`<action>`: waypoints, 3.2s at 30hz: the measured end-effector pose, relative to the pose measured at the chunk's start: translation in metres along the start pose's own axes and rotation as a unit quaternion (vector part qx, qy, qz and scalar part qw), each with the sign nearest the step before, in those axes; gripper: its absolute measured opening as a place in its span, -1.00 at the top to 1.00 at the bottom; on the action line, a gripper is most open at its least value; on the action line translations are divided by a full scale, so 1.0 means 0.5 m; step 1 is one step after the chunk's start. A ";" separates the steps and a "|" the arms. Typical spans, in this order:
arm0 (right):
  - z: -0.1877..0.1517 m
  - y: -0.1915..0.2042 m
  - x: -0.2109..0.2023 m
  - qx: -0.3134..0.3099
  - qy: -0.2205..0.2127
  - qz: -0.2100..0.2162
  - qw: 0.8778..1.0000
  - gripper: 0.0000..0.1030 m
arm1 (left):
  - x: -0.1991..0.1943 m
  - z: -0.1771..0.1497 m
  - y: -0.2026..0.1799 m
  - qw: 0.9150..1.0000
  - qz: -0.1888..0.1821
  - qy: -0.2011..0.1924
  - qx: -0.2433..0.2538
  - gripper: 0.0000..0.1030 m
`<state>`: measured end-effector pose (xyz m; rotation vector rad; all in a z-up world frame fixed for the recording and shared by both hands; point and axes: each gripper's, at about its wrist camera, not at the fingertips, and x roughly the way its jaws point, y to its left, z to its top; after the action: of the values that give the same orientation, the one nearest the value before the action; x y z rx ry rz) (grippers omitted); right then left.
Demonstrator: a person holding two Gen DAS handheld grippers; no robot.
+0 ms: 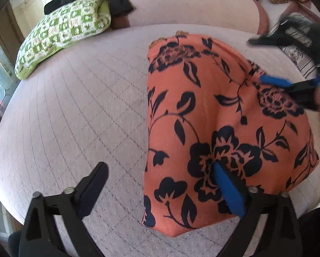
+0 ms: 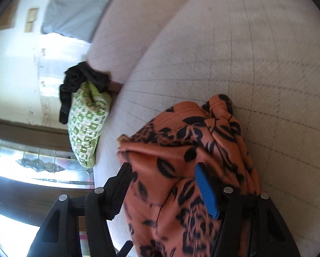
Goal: Fold small clothes
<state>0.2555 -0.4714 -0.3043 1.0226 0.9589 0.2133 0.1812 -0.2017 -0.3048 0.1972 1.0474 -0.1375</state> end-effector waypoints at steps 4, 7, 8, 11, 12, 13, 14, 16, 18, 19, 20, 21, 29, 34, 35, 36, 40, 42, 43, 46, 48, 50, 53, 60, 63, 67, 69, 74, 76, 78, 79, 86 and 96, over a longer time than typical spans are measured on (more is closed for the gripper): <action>-0.049 0.033 -0.079 -0.046 0.001 0.039 0.998 -0.28 | 0.006 -0.014 -0.012 0.999 0.006 0.027 0.028 -1.00; -0.092 0.016 -0.119 -0.037 -0.004 0.041 0.998 -0.28 | 0.002 -0.016 -0.021 0.999 0.017 0.029 0.041 -1.00; -0.105 0.005 -0.131 -0.034 -0.003 0.045 0.998 -0.28 | 0.002 -0.016 -0.022 0.999 0.018 0.030 0.041 -1.00; -0.152 -0.038 -0.145 -0.022 0.017 0.049 0.998 -0.29 | 0.003 -0.019 -0.020 0.999 0.020 0.035 0.028 -1.00; -0.168 -0.061 -0.141 -0.009 0.027 0.044 0.999 -0.30 | 0.003 -0.020 -0.021 0.999 0.023 0.035 0.027 -1.00; -0.176 -0.084 -0.137 0.002 0.034 0.035 0.999 -0.30 | 0.002 -0.021 -0.023 0.999 0.026 0.036 0.028 -1.00; -0.181 -0.103 -0.124 0.014 0.040 0.027 0.999 -0.30 | 0.004 -0.021 -0.021 0.998 0.028 0.038 0.029 -1.00; -0.174 -0.114 -0.114 0.020 0.045 0.040 0.998 -0.30 | 0.006 -0.015 -0.028 0.998 0.030 0.049 0.026 -1.00; -0.164 -0.121 -0.112 0.029 0.058 0.055 0.996 -0.29 | 0.009 -0.009 -0.027 0.997 0.024 0.064 0.021 -1.00; -0.161 -0.129 -0.111 0.041 0.061 0.063 0.995 -0.29 | 0.009 -0.003 -0.022 0.997 0.019 0.076 0.018 -1.00; -0.160 -0.138 -0.113 0.054 0.062 0.070 0.994 -0.29 | 0.008 0.002 -0.017 0.996 0.018 0.085 0.018 -1.00; -0.159 -0.144 -0.112 0.067 0.062 0.076 0.993 -0.29 | -0.001 0.008 -0.016 0.995 0.020 0.091 0.021 -1.00; -0.146 -0.106 -0.180 0.010 0.005 0.078 0.997 -0.35 | -0.080 0.082 -0.039 0.995 0.075 0.018 0.057 -1.00; -0.138 -0.103 -0.246 -0.011 -0.054 0.126 0.991 -0.55 | -0.091 0.132 -0.068 0.994 0.090 -0.026 0.064 -1.00; -0.137 -0.105 -0.248 -0.006 -0.056 0.137 0.989 -0.55 | -0.091 0.140 -0.071 0.993 0.094 -0.031 0.062 -1.00; -0.136 -0.106 -0.249 -0.003 -0.058 0.148 0.987 -0.55 | -0.088 0.149 -0.071 0.993 0.098 -0.036 0.057 -1.00; -0.134 -0.087 -0.237 -0.005 -0.067 0.166 0.984 -0.55 | -0.060 0.161 -0.054 0.991 0.120 -0.041 0.040 -1.00; -0.131 -0.083 -0.226 -0.003 -0.064 0.168 0.984 -0.55 | -0.031 0.162 -0.034 0.990 0.132 -0.033 0.037 -1.00; -0.129 -0.080 -0.216 -0.001 -0.060 0.167 0.984 -0.55 | -0.010 0.156 -0.023 0.990 0.135 -0.022 0.034 -1.00; -0.125 -0.064 -0.175 0.001 -0.043 0.154 0.987 -0.55 | 0.042 0.135 -0.008 0.992 0.123 0.003 0.032 -1.00; -0.120 -0.067 -0.143 0.016 -0.028 0.127 0.991 -0.55 | 0.067 0.117 0.004 0.995 0.100 -0.008 0.020 -1.00; -0.112 -0.084 -0.093 0.038 0.007 0.062 0.997 -0.56 | 0.073 0.111 0.012 0.996 0.089 -0.023 0.010 -1.00; -0.101 -0.102 -0.069 0.064 0.008 0.043 0.997 -0.56 | 0.092 0.118 0.010 0.997 0.076 -0.024 0.022 -1.00; -0.084 -0.123 -0.065 0.096 0.021 0.063 0.993 -0.57 | 0.117 0.116 0.019 0.999 0.047 -0.019 -0.009 -1.00; -0.082 -0.121 -0.064 0.093 0.023 0.061 0.993 -0.58 | 0.115 0.111 0.006 0.998 0.060 -0.028 0.004 -1.00; -0.083 -0.114 -0.065 0.089 0.022 0.060 0.994 -0.59 | 0.111 0.107 -0.008 0.996 0.084 -0.033 0.014 -1.00; -0.084 -0.112 -0.067 0.087 0.021 0.061 0.994 -0.59 | 0.102 0.106 -0.013 0.995 0.091 -0.025 0.014 -1.00; -0.091 -0.090 -0.093 0.057 0.003 0.077 0.995 -0.61 | 0.069 0.099 -0.022 0.995 0.101 -0.013 0.020 -1.00; -0.096 -0.069 -0.119 0.034 -0.021 0.108 0.993 -0.61 | 0.049 0.089 -0.029 0.994 0.105 -0.025 0.027 -1.00; -0.098 -0.052 -0.146 0.013 -0.046 0.138 0.989 -0.61 | 0.027 0.079 -0.032 0.994 0.102 -0.037 0.028 -1.00; -0.100 -0.044 -0.160 0.003 -0.060 0.146 0.987 -0.61 | 0.018 0.074 -0.032 0.994 0.100 -0.042 0.027 -1.00; -0.110 -0.034 -0.194 -0.002 -0.110 0.158 0.981 -0.61 | -0.058 0.068 -0.025 0.991 0.091 -0.093 0.026 -1.00; -0.116 -0.024 -0.210 0.002 -0.134 0.184 0.974 -0.61 | -0.203 0.059 -0.036 0.972 0.085 -0.210 0.058 -1.00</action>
<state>0.1460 -0.5004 -0.2634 1.1943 0.5208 0.3708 0.1521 -0.2240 -0.2039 0.3466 0.5966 -0.0795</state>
